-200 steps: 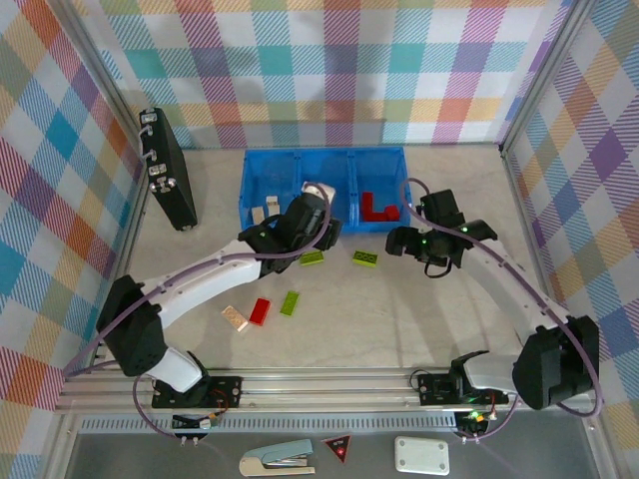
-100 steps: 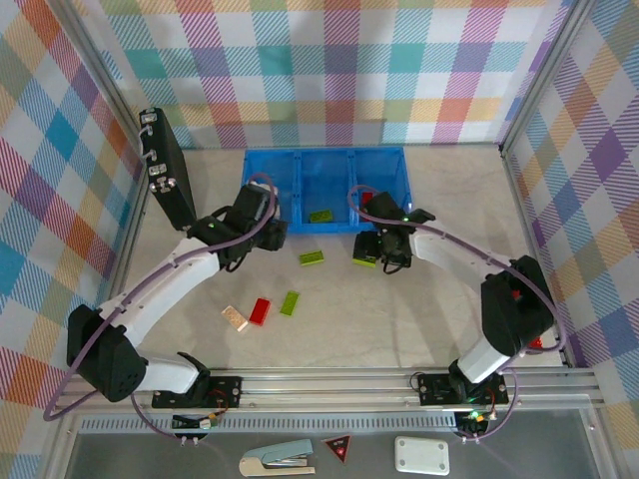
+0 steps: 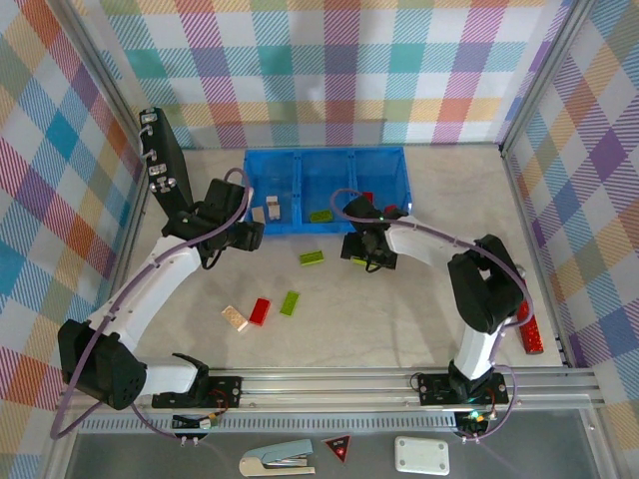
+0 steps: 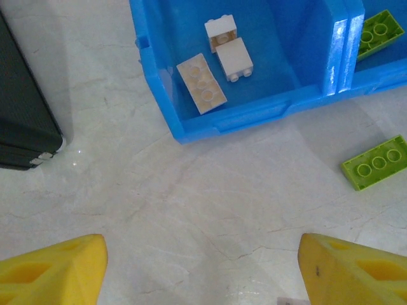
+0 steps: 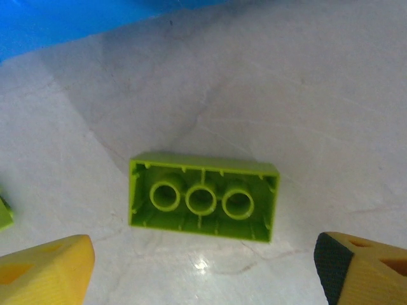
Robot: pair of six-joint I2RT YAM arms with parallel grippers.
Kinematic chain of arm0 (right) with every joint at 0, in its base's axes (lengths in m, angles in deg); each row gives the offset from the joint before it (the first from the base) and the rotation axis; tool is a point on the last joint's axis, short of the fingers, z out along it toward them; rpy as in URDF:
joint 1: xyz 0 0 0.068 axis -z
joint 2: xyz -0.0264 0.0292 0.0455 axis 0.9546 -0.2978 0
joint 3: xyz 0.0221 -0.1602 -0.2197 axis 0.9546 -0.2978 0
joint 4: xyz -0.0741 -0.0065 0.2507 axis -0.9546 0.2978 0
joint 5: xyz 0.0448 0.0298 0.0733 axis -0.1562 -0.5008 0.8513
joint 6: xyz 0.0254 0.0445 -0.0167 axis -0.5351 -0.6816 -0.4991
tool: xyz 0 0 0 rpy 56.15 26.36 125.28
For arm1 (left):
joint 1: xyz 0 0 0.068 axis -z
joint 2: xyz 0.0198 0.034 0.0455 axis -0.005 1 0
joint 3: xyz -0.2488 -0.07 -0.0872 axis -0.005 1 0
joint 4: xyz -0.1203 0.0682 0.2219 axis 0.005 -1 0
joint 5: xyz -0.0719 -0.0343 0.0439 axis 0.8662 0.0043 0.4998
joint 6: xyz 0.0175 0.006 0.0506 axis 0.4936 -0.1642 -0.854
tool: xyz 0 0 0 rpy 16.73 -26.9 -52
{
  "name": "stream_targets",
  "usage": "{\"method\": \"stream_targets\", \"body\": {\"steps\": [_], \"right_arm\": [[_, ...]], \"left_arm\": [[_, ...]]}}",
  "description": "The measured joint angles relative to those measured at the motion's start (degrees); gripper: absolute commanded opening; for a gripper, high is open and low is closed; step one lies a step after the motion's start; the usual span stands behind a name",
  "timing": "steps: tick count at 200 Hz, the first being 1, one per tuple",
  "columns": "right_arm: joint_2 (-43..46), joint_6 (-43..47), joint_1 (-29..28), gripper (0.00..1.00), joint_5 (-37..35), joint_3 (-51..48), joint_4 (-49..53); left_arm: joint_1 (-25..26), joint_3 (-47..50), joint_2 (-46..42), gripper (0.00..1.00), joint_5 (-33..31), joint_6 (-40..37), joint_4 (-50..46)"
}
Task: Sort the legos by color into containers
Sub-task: Pick up the lego from the center of the table.
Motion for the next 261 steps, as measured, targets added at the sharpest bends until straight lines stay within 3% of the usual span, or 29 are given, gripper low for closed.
{"method": "stream_targets", "body": {"steps": [74,261], "right_arm": [[-5.27,-1.05,0.0,0.87,-0.66,1.49,-2.14],[-5.88,-0.17,0.0,0.67,-1.9,2.23,-2.8]], "left_arm": [[-1.81,2.95,-0.02,0.78,1.79,-0.63,2.4],[-2.8,2.95,-0.04,0.78,2.27,-0.83,2.43]]}}
